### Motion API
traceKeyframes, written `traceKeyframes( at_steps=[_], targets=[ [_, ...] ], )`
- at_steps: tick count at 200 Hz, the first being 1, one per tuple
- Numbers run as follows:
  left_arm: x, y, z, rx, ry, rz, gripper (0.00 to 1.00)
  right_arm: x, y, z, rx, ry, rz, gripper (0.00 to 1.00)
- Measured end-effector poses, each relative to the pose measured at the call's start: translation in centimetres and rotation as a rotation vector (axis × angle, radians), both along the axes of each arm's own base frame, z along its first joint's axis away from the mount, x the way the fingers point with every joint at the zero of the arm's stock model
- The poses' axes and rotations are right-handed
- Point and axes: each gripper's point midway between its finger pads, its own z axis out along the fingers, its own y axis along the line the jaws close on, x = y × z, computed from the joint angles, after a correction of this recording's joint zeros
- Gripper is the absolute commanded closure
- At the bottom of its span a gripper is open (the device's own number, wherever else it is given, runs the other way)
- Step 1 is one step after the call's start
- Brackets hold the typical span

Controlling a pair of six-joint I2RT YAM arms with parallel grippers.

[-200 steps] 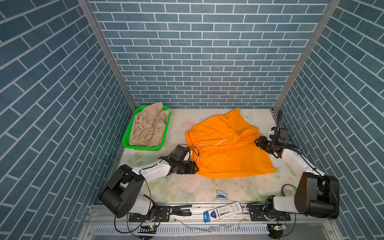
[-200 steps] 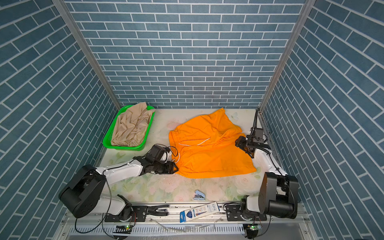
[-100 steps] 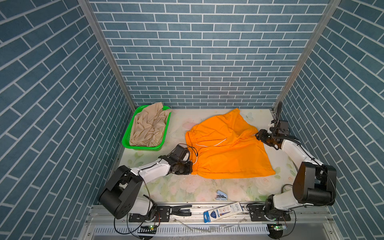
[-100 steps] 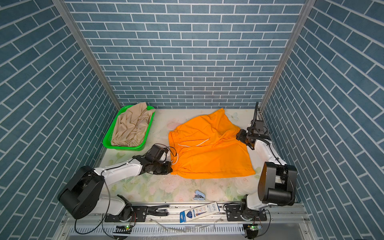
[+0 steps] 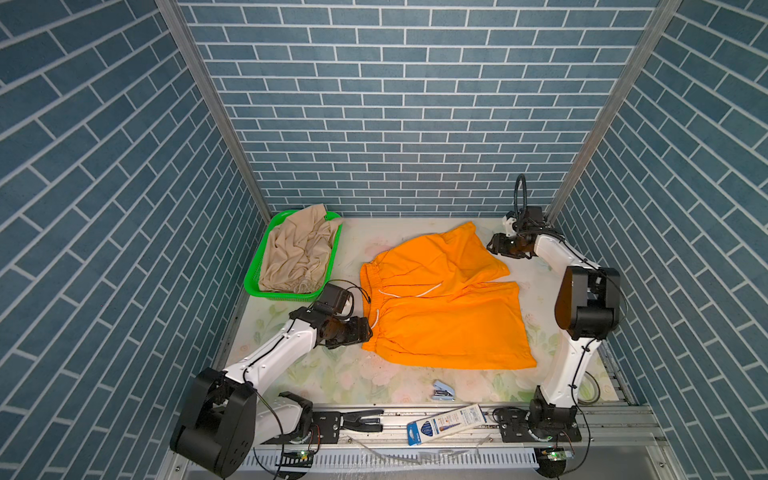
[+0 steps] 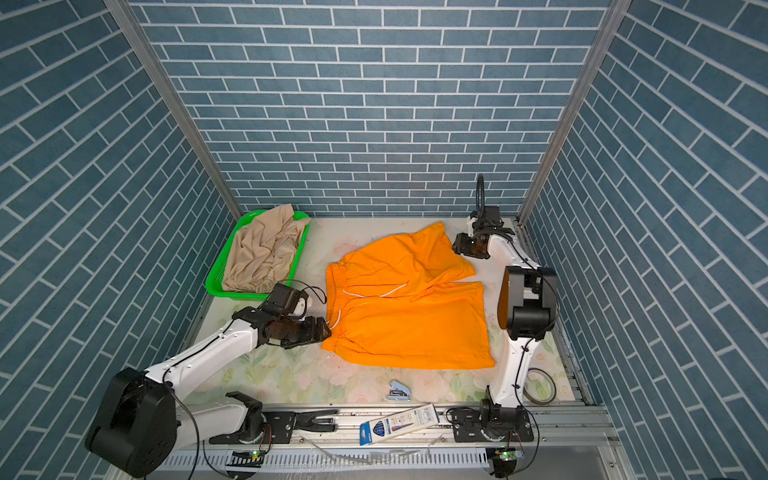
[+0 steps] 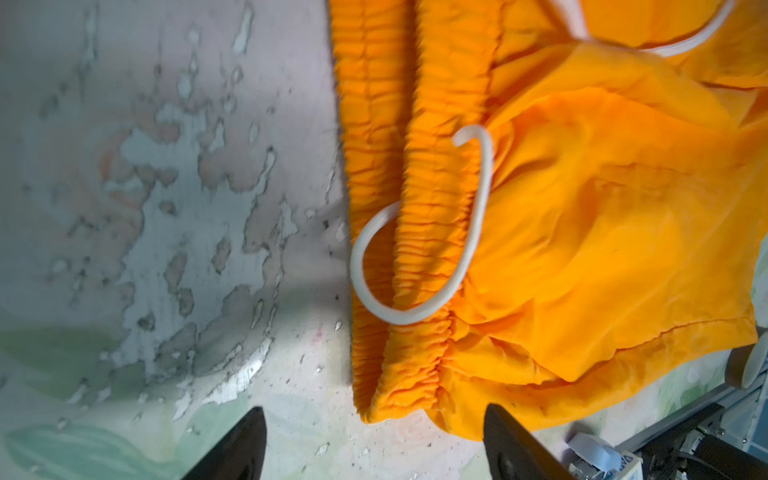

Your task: Fold and stack the shorts

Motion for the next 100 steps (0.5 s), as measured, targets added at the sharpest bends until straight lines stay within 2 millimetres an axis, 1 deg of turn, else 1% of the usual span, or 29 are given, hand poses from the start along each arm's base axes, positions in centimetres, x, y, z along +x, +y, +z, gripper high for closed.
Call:
traceKeyframes(
  at_steps=[15, 25, 39, 53, 70, 100],
  targets=[
    [1.8, -0.6, 2.0, -0.016, -0.071, -0.009, 0.17, 1.3, 1.7, -1.7, -0.002, 0.025, 0.056, 0.42],
    [2.8, -0.9, 3.1, -0.022, -0.113, -0.016, 0.22, 2.4, 2.6, -2.4, -0.009, 0.032, 0.083, 0.41],
    [3.7, -1.2, 3.9, -0.027, -0.152, -0.023, 0.28, 3.9, 3.7, -3.4, -0.022, 0.033, 0.119, 0.42],
    [4.2, -1.3, 3.8, -0.027, -0.166, -0.028, 0.29, 4.9, 4.7, -4.3, -0.032, 0.037, 0.147, 0.43],
    [4.5, -1.3, 3.3, -0.016, -0.162, -0.029, 0.29, 5.3, 5.3, -5.2, -0.038, 0.055, 0.161, 0.45],
    [5.3, -1.3, 2.6, 0.002, -0.158, -0.027, 0.29, 5.7, 4.8, -5.7, -0.074, 0.074, 0.142, 0.47]
  ],
)
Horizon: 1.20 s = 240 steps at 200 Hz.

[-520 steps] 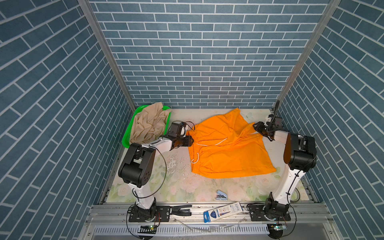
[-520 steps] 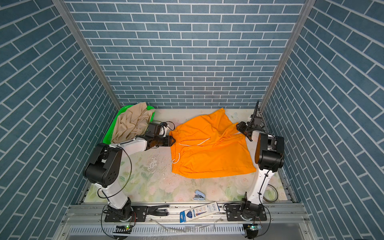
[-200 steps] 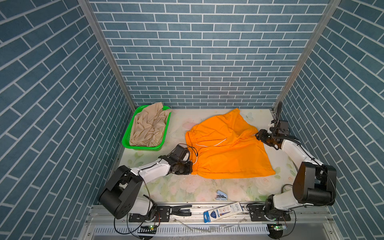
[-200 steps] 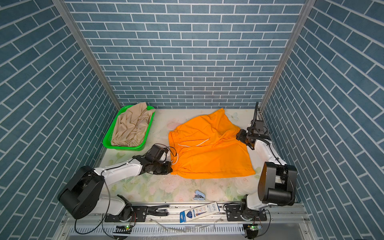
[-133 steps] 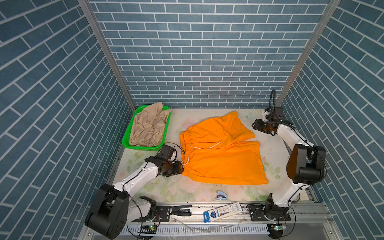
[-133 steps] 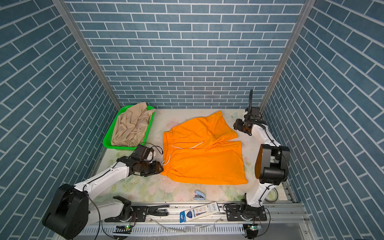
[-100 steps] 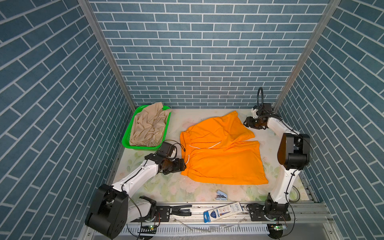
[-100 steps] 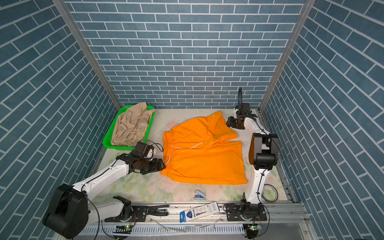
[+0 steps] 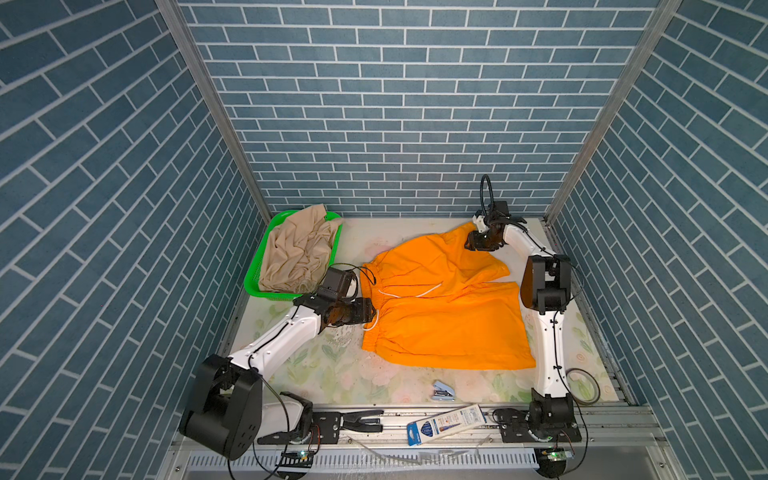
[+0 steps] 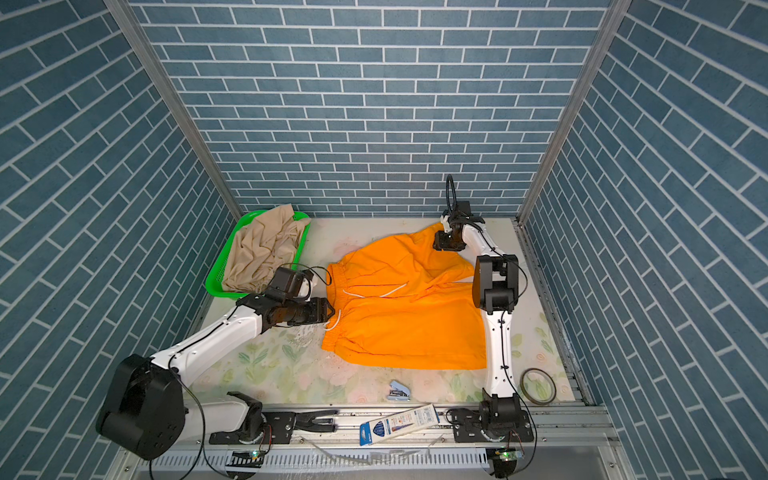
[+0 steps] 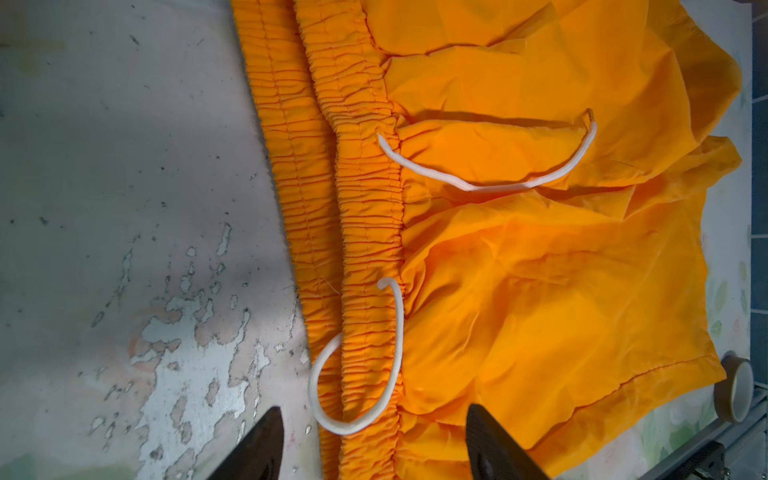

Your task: Fold and stack the shorts

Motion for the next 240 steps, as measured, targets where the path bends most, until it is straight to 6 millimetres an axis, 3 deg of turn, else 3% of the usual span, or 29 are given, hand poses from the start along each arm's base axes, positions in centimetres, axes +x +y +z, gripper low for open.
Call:
traceKeyframes(
  at_steps=[41, 101, 118, 148, 204, 240],
  targets=[
    [1.6, -0.6, -0.2, 0.002, -0.018, -0.011, 0.33, 0.7, -0.5, 0.6, -0.030, 0.003, -0.024, 0.50],
    [3.3, -0.8, -0.5, 0.006, -0.033, -0.016, 0.31, 0.4, -0.7, -1.0, -0.031, 0.056, -0.046, 0.56],
    [3.8, -0.8, -0.4, 0.003, -0.037, -0.010, 0.31, 0.4, -0.6, -1.0, -0.026, 0.060, -0.052, 0.68],
    [5.1, -1.1, 0.0, -0.006, -0.057, -0.009, 0.31, 0.3, -0.5, -1.2, -0.014, 0.072, -0.072, 1.00],
    [7.7, -0.8, -1.7, 0.005, -0.058, 0.000, 0.36, 0.7, -2.3, -1.2, -0.030, 0.049, -0.116, 1.00],
    [10.9, -1.8, -1.6, 0.006, -0.122, -0.033, 0.39, 1.4, -5.0, 2.0, -0.034, -0.022, -0.166, 1.00]
  ],
)
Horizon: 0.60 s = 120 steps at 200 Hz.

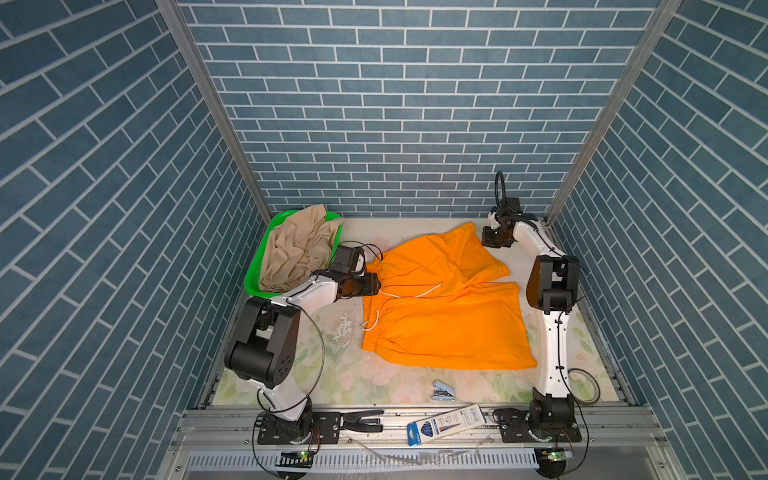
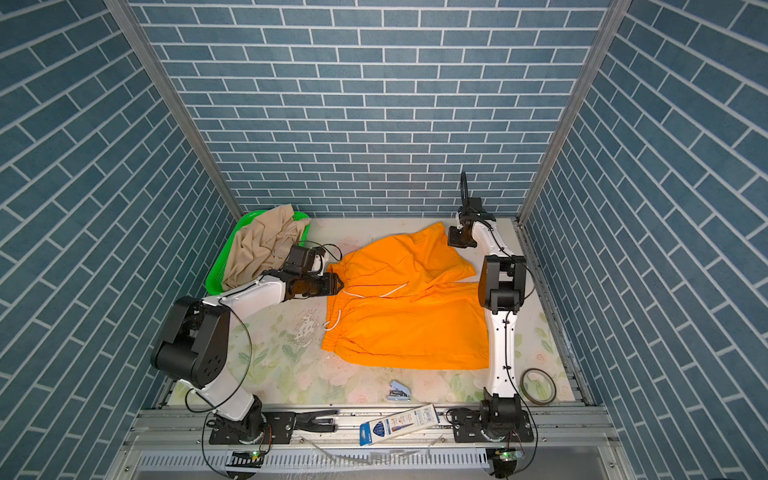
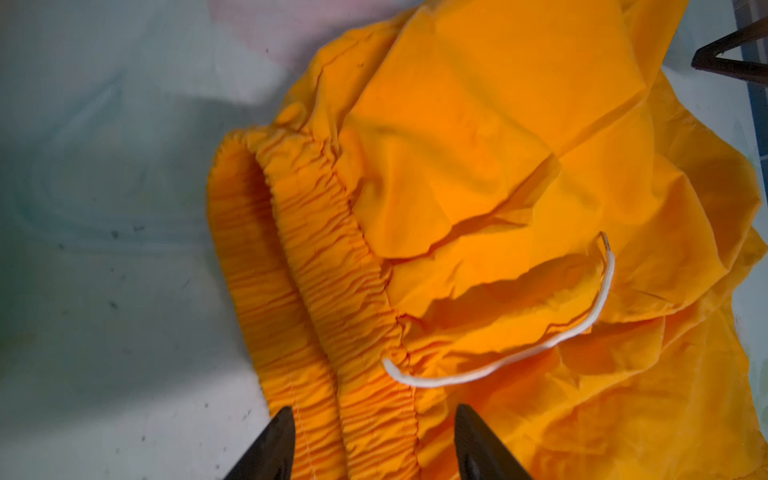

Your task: Fold and stack the shorts

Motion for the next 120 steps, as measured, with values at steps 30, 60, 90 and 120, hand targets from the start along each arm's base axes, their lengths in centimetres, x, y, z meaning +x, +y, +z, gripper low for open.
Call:
traceKeyframes(
  at_steps=[30, 60, 90, 120],
  targets=[
    [2.0, -1.0, -0.4, -0.016, -0.021, -0.024, 0.40, 1.0, -0.9, 3.2, 0.035, -0.088, -0.005, 0.61],
    [2.3, -1.4, -1.1, -0.026, -0.014, -0.033, 0.40, 2.0, 0.9, 4.6, 0.092, -0.137, 0.050, 0.47],
    [2.3, -1.4, -1.1, -0.025, -0.016, -0.032, 0.40, 2.8, 3.3, 4.0, 0.129, -0.159, 0.079, 0.46],
    [2.3, -1.4, -1.1, -0.025, -0.016, -0.033, 0.40, 4.4, 4.9, 2.5, 0.161, -0.161, 0.061, 0.46]
  ],
)
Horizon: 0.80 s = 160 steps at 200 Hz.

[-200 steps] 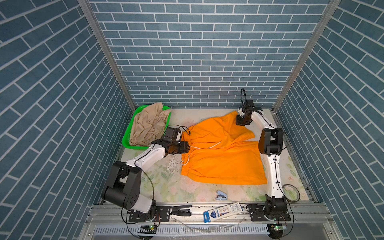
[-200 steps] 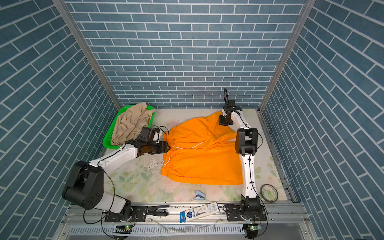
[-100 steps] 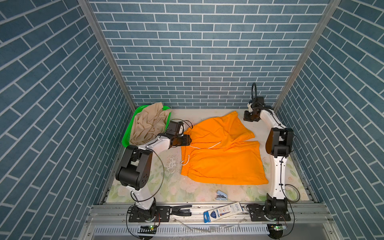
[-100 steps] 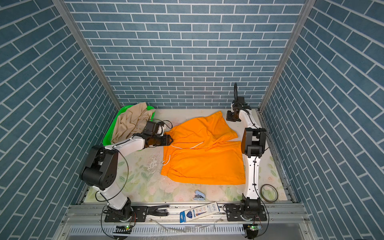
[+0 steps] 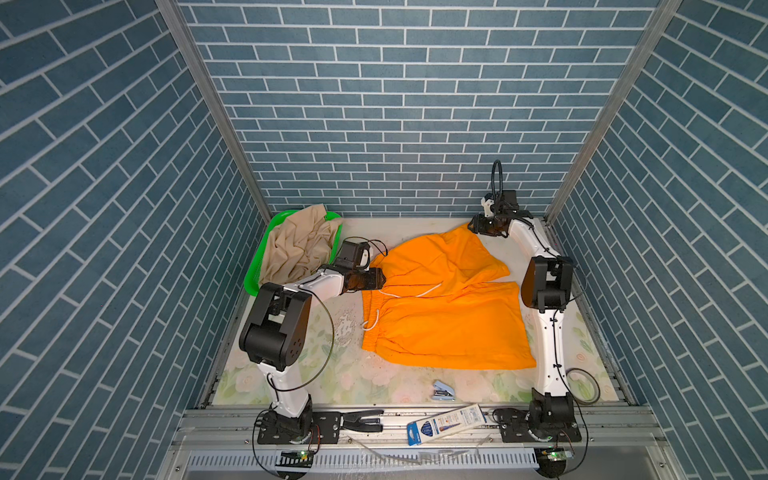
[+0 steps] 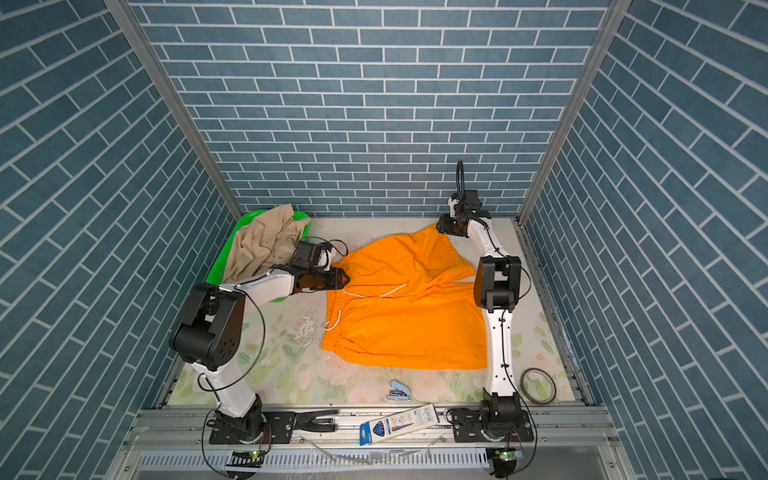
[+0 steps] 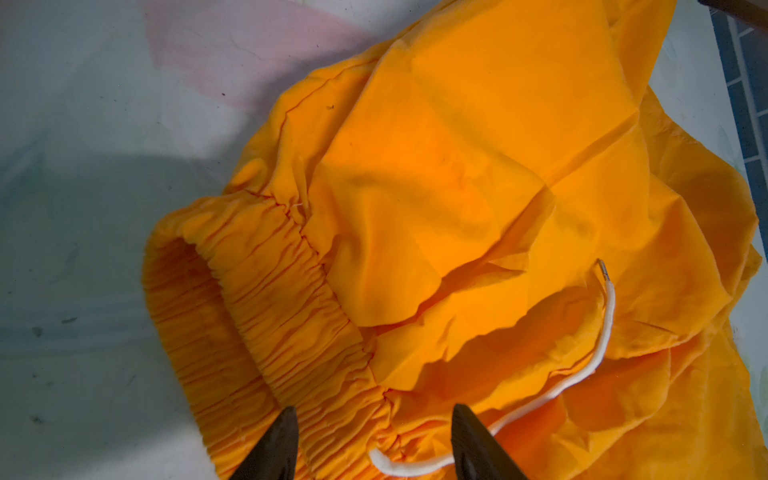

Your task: Fold and stack the shorts

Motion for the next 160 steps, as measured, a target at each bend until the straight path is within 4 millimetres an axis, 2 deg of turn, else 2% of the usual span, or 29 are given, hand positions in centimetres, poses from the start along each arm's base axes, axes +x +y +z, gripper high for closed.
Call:
traceKeyframes(
  at_steps=[17, 58, 78, 98, 106, 118, 140, 160],
  targets=[
    [0.0, 0.0, 0.0, 0.002, -0.001, -0.002, 0.40, 0.8, 0.5, -0.9, 0.020, 0.004, -0.018, 0.46],
    [0.0, 0.0, -0.1, 0.006, -0.002, -0.006, 0.41, 1.7, 0.3, -2.2, 0.052, 0.024, -0.063, 0.50],
    [0.1, 0.0, -0.3, 0.009, 0.001, -0.009, 0.43, 1.7, 0.4, -2.7, 0.065, 0.036, -0.074, 0.58],
    [0.2, -0.1, -0.5, 0.011, 0.003, -0.012, 0.44, 1.7, 0.7, -2.8, 0.095, 0.039, -0.063, 0.74],
    [0.2, -0.1, -0.5, 0.012, 0.002, -0.014, 0.46, 1.8, 0.9, -2.7, 0.113, 0.037, -0.059, 0.83],
    [0.3, -0.1, -0.4, 0.014, -0.004, -0.018, 0.53, 2.0, 1.3, -2.5, 0.136, 0.028, -0.049, 1.00],
    [0.5, -0.1, -0.2, 0.021, -0.019, -0.033, 0.82, 2.4, 1.7, -1.9, 0.165, 0.011, -0.050, 1.00],
    [0.8, -0.1, 0.1, 0.026, -0.029, -0.038, 0.90, 2.6, 1.6, -1.7, 0.136, -0.003, -0.062, 1.00]
  ],
)
